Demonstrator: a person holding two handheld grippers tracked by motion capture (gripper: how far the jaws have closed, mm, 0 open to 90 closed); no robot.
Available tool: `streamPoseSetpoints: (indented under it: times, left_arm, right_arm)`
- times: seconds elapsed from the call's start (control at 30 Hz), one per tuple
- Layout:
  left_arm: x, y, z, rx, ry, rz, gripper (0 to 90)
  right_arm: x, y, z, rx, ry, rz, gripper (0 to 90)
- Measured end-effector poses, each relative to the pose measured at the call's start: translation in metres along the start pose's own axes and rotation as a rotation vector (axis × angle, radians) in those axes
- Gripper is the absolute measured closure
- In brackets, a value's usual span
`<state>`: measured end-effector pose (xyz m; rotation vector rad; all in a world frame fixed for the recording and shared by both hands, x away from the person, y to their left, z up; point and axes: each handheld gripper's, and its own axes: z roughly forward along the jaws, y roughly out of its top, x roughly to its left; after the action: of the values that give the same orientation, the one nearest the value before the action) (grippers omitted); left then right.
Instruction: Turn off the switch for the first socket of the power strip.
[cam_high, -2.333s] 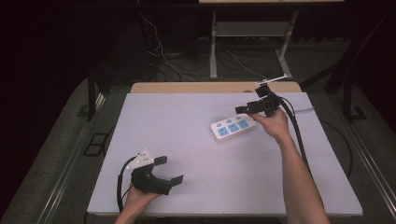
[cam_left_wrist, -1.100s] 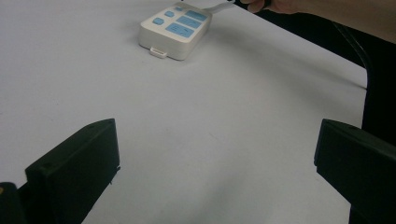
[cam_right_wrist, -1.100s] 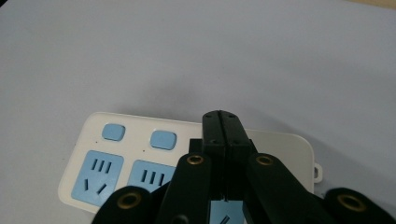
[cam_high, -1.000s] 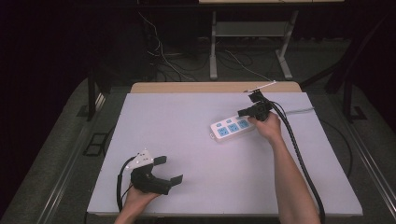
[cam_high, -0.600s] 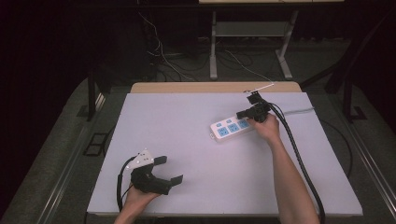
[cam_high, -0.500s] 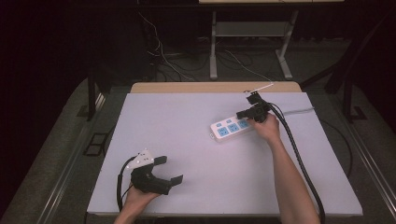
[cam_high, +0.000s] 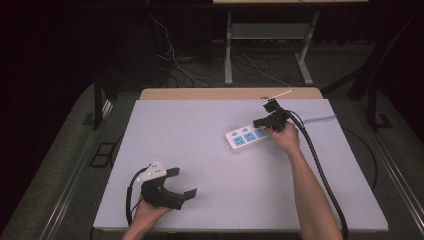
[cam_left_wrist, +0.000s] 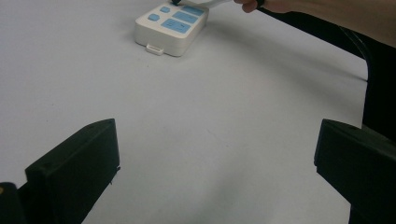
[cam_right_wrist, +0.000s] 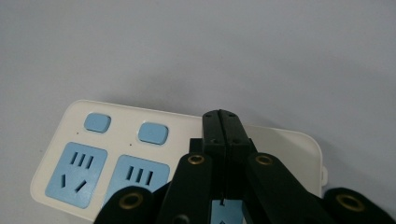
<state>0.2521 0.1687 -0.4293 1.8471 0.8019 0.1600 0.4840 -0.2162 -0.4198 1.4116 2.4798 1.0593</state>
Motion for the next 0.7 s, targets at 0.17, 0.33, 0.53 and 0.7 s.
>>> streamPoseSetpoints:
  times: [0.17, 0.33, 0.53, 0.7]
  left_arm:
    - [-0.0001, -0.0007, 0.0026, 0.017, -0.001, 0.01, 0.0]
    - [0.0009, -0.0006, 0.0019, 0.013, 0.001, 0.004, 0.0]
    - [0.0009, -0.0007, 0.0022, 0.014, 0.001, 0.005, 0.0]
    - [0.0018, -0.0007, 0.0017, 0.012, 0.002, 0.002, 0.0]
  right_arm:
    - [0.0004, -0.0003, 0.0002, -0.003, -0.003, -0.006, 90.0]
    - [0.0017, -0.0014, 0.0003, -0.008, -0.012, -0.003, 90.0]
    - [0.0036, -0.0019, 0.0009, -0.008, -0.027, -0.014, 90.0]
    - [0.0009, -0.0012, 0.0005, -0.006, -0.009, -0.004, 90.0]
